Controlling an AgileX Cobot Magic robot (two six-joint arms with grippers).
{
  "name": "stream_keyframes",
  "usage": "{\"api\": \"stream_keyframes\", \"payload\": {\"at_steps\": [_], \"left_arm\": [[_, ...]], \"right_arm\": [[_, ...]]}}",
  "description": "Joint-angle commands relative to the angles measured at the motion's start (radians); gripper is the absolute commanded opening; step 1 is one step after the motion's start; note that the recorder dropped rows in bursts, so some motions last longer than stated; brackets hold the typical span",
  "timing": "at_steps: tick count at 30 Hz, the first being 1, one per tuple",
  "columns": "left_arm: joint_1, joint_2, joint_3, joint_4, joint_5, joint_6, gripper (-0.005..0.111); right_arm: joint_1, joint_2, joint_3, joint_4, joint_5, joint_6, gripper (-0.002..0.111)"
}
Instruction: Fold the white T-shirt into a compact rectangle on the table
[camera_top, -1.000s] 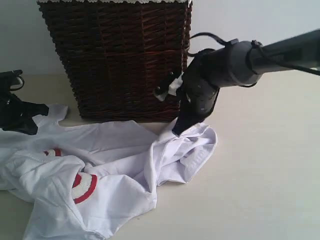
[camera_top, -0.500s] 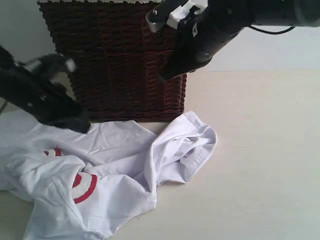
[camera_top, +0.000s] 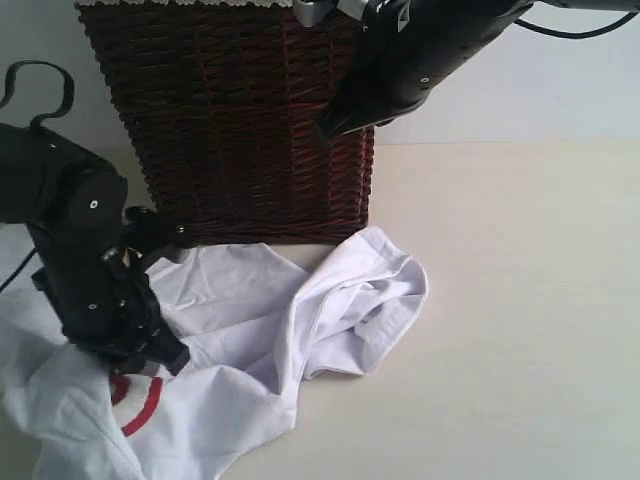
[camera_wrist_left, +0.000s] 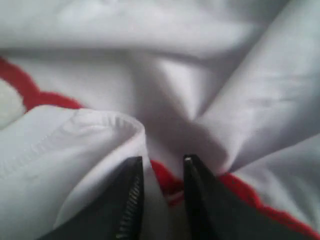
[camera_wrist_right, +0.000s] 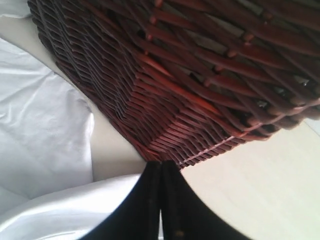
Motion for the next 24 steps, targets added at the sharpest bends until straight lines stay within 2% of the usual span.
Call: {"api": "stream_keyframes", "payload": {"at_steps": [1,4,8,13,18,21,24], "left_arm": [[-0.002,-0.127,0.054,0.073,0.107,-0.066,0.03],[-0.002,-0.21,0.089,0.071,0.223,-0.066,0.03],[-0.002,-0.235,0.152,0.036,0.408,-0.039,0.03],[-0.002,-0.24,0.228,-0.054,0.408,0.033,0.03],[-0.002,-0.287,0.231,-0.024,0.383,0.003,0.03],[-0.002,-0.344,0.231,0.044,0.301,-0.087,0.03],[-0.002,-0.423,0.231,0.167,0.159,-0.26,0.03]], "right_arm": [[-0.001,-0.011,-0.007,0.027,-0.014,-0.018,0.0],[-0.001,-0.011,-0.007,0.027,-0.014,-0.023,0.0],[-0.001,-0.011,-0.007,0.034,-0.019,-0.023,0.0],[-0.001,-0.011,-0.007,0.11,-0.021,-0.076,0.0],[-0.001,-0.011,-0.007,0.168,-0.021,-0.128,0.0],[-0.001,-0.011,-0.007,0.168,-0.03,-0.129,0.0],[-0.001,-0.011,-0.007,0.184,-0.035,-0.152,0.0]]}}
